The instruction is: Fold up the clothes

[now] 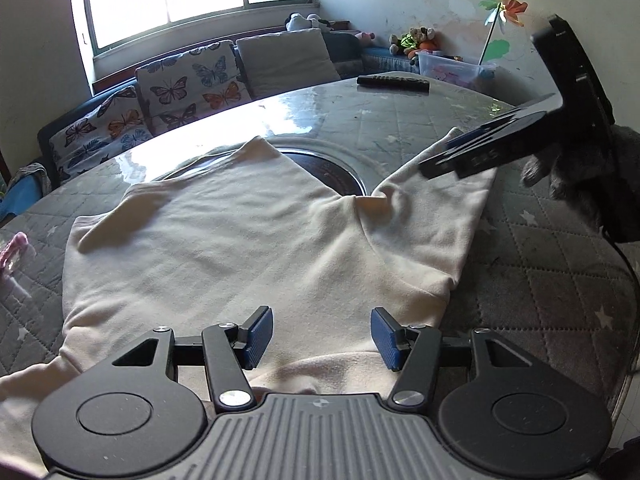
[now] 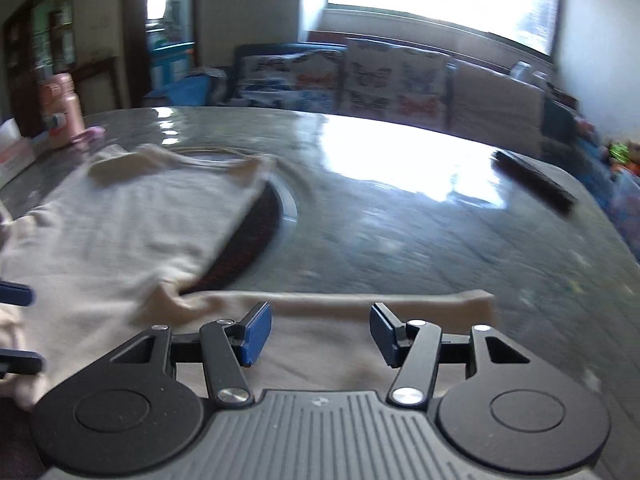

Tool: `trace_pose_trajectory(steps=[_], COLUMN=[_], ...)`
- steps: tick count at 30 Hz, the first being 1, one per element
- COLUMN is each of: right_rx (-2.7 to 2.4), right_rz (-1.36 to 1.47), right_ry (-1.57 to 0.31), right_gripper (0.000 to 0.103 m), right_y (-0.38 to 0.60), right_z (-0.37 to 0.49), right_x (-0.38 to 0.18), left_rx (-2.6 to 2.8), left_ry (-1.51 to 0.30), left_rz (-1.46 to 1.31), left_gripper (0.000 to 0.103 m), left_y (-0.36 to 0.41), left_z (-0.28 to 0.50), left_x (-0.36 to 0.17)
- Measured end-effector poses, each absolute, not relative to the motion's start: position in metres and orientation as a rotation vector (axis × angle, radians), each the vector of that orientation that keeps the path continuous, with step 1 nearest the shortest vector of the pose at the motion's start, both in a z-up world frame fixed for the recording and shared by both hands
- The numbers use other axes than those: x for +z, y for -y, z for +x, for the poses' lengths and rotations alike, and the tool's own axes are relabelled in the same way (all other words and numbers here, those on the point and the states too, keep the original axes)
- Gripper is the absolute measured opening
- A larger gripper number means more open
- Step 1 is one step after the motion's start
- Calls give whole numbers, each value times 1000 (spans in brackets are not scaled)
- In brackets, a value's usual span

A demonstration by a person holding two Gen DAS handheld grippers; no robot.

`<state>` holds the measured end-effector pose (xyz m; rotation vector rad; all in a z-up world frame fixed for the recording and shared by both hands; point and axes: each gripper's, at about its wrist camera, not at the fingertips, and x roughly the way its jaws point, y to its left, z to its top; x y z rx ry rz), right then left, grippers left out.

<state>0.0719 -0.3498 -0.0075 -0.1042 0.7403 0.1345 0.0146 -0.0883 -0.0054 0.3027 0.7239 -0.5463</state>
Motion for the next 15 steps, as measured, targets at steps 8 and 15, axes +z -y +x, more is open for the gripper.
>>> trace_pose_trajectory(steps=[8, 15], right_rx=[-59, -90], right_rz=[-12, 50], right_ry=[-729, -751], right_gripper=[56, 52], right_y=[410, 428], right_z=[61, 50], right_x=[-7, -16], left_rx=[-539, -520], left_ry=[-700, -689], left_rz=[298, 292], left_gripper=[62, 65], left_y=[89, 91], left_z=[15, 19], left_x=[3, 7])
